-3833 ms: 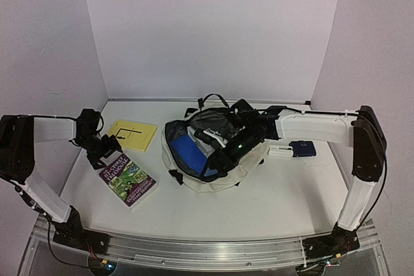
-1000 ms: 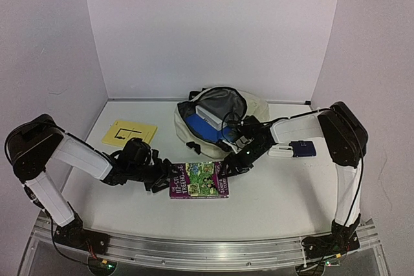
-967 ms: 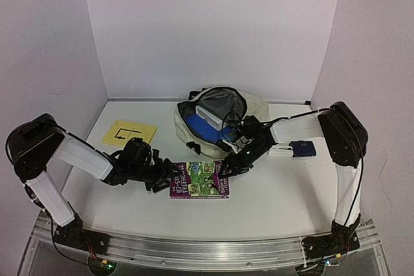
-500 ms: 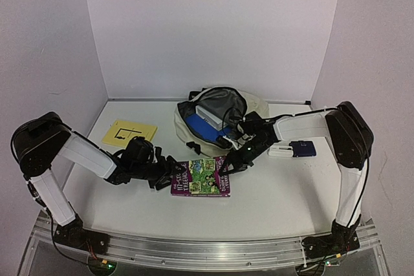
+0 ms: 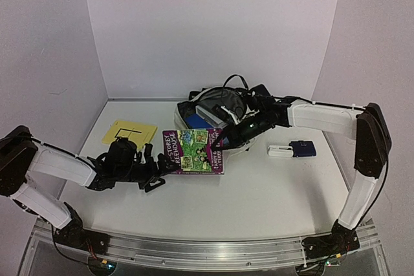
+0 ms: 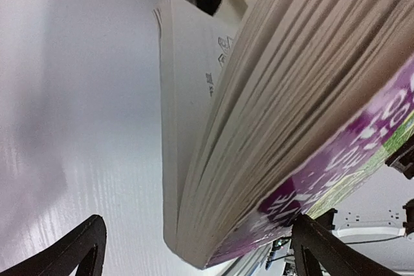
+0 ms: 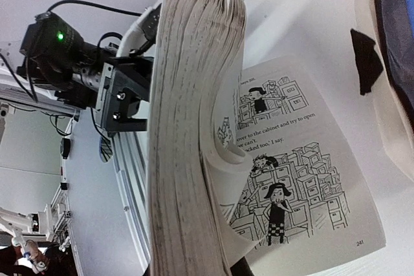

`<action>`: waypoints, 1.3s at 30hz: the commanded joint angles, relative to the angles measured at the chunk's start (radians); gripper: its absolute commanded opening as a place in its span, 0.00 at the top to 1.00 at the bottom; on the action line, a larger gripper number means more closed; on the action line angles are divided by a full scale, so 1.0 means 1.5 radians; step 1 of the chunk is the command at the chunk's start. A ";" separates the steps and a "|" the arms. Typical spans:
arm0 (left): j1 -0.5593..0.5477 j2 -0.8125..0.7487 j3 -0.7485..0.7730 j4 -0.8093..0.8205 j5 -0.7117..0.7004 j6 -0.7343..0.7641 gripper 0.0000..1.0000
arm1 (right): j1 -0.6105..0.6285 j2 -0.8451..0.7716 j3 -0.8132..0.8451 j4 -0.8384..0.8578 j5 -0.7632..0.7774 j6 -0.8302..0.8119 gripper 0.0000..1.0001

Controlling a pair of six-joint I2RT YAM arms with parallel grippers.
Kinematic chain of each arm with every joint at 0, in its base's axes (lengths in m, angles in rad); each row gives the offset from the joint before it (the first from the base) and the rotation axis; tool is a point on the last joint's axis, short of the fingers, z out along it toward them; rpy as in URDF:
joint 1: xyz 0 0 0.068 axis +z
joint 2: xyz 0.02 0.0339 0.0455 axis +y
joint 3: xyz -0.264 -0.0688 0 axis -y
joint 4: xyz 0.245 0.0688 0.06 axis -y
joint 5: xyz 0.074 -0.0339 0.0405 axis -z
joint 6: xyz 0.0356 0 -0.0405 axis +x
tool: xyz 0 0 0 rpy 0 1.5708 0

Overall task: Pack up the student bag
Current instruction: Pick up the book from the center of the board.

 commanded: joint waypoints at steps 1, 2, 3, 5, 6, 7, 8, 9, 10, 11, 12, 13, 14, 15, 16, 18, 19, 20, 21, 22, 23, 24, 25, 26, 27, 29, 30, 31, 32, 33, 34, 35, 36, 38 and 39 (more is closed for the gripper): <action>0.000 -0.032 -0.014 0.079 0.074 0.030 0.00 | -0.001 -0.068 0.040 0.057 -0.083 0.016 1.00; -0.001 -0.037 -0.011 0.098 0.083 0.034 0.00 | -0.001 -0.071 0.038 0.057 -0.090 0.019 1.00; -0.001 -0.040 -0.005 0.114 0.093 0.039 0.00 | -0.001 -0.073 0.036 0.057 -0.097 0.021 1.00; -0.001 -0.043 0.018 0.126 0.115 0.054 0.01 | 0.000 -0.075 0.030 0.057 -0.113 0.023 1.00; -0.001 -0.044 0.030 0.127 0.124 0.061 0.02 | 0.000 -0.075 0.027 0.057 -0.120 0.024 1.00; -0.001 -0.044 0.044 0.129 0.133 0.070 0.03 | 0.001 -0.075 0.025 0.057 -0.129 0.025 1.00; -0.001 -0.044 0.055 0.130 0.141 0.076 0.04 | 0.002 -0.075 0.023 0.057 -0.136 0.026 1.00; 0.000 -0.045 0.065 0.133 0.148 0.081 0.07 | 0.004 -0.076 0.022 0.057 -0.141 0.026 1.00; 0.000 -0.046 0.071 0.140 0.157 0.083 0.09 | 0.004 -0.077 0.021 0.057 -0.147 0.026 1.00; -0.001 -0.047 0.076 0.152 0.164 0.084 0.13 | 0.004 -0.078 0.021 0.057 -0.152 0.026 1.00; -0.001 -0.050 0.076 0.162 0.167 0.083 0.16 | 0.004 -0.078 0.021 0.057 -0.155 0.026 1.00; -0.001 -0.055 0.075 0.171 0.168 0.083 0.19 | 0.004 -0.078 0.021 0.057 -0.159 0.027 1.00; -0.001 -0.062 0.073 0.179 0.166 0.082 0.24 | 0.004 -0.078 0.021 0.057 -0.163 0.027 1.00; -0.001 -0.069 0.067 0.185 0.163 0.082 0.27 | 0.004 -0.078 0.020 0.057 -0.168 0.029 1.00; -0.001 -0.076 0.064 0.190 0.158 0.082 0.32 | 0.005 -0.077 0.018 0.057 -0.174 0.031 1.00; 0.000 -0.091 0.056 0.194 0.150 0.082 0.39 | 0.004 -0.074 0.014 0.057 -0.190 0.036 1.00; -0.001 -0.096 0.052 0.197 0.148 0.083 0.41 | 0.004 -0.072 0.012 0.057 -0.201 0.040 1.00; -0.001 -0.102 0.049 0.199 0.145 0.085 0.43 | 0.004 -0.069 0.011 0.057 -0.211 0.044 1.00; 0.000 -0.106 0.047 0.198 0.143 0.087 0.44 | 0.004 -0.068 0.010 0.058 -0.219 0.047 1.00; 0.000 -0.110 0.046 0.195 0.141 0.089 0.44 | 0.005 -0.066 0.009 0.058 -0.224 0.050 1.00; 0.000 -0.114 0.045 0.194 0.139 0.090 0.43 | 0.005 -0.066 0.008 0.059 -0.229 0.051 1.00; 0.000 -0.119 0.043 0.195 0.138 0.091 0.41 | 0.004 -0.065 0.007 0.059 -0.235 0.053 1.00; 0.001 -0.122 0.043 0.195 0.137 0.091 0.38 | 0.004 -0.065 0.006 0.059 -0.242 0.056 1.00; 0.002 -0.125 0.043 0.194 0.138 0.090 0.33 | 0.004 -0.065 0.004 0.059 -0.247 0.058 1.00; 0.003 -0.128 0.044 0.190 0.143 0.091 0.29 | 0.004 -0.066 0.003 0.059 -0.252 0.060 1.00; 0.008 -0.133 0.045 0.185 0.158 0.091 0.26 | 0.005 -0.071 -0.001 0.059 -0.258 0.062 1.00; 0.013 -0.133 0.045 0.187 0.169 0.088 0.26 | 0.004 -0.074 -0.003 0.059 -0.259 0.063 1.00; 0.017 -0.133 0.045 0.188 0.184 0.085 0.26 | 0.004 -0.077 -0.006 0.059 -0.260 0.063 1.00; 0.021 -0.134 0.046 0.187 0.198 0.082 0.26 | 0.004 -0.081 -0.009 0.059 -0.260 0.064 1.00; 0.023 -0.135 0.047 0.188 0.212 0.079 0.28 | 0.004 -0.084 -0.010 0.058 -0.259 0.063 1.00; 0.024 -0.137 0.047 0.191 0.224 0.077 0.29 | 0.005 -0.086 -0.012 0.058 -0.259 0.062 1.00; 0.027 -0.138 0.047 0.194 0.240 0.074 0.31 | 0.005 -0.087 -0.013 0.058 -0.258 0.062 1.00; 0.029 -0.142 0.047 0.195 0.256 0.070 0.31 | 0.004 -0.088 -0.015 0.058 -0.259 0.061 1.00; 0.034 -0.147 0.046 0.187 0.278 0.064 0.31 | 0.004 -0.090 -0.018 0.058 -0.261 0.060 1.00; 0.037 -0.154 0.047 0.179 0.288 0.063 0.30 | 0.004 -0.091 -0.020 0.058 -0.262 0.060 1.00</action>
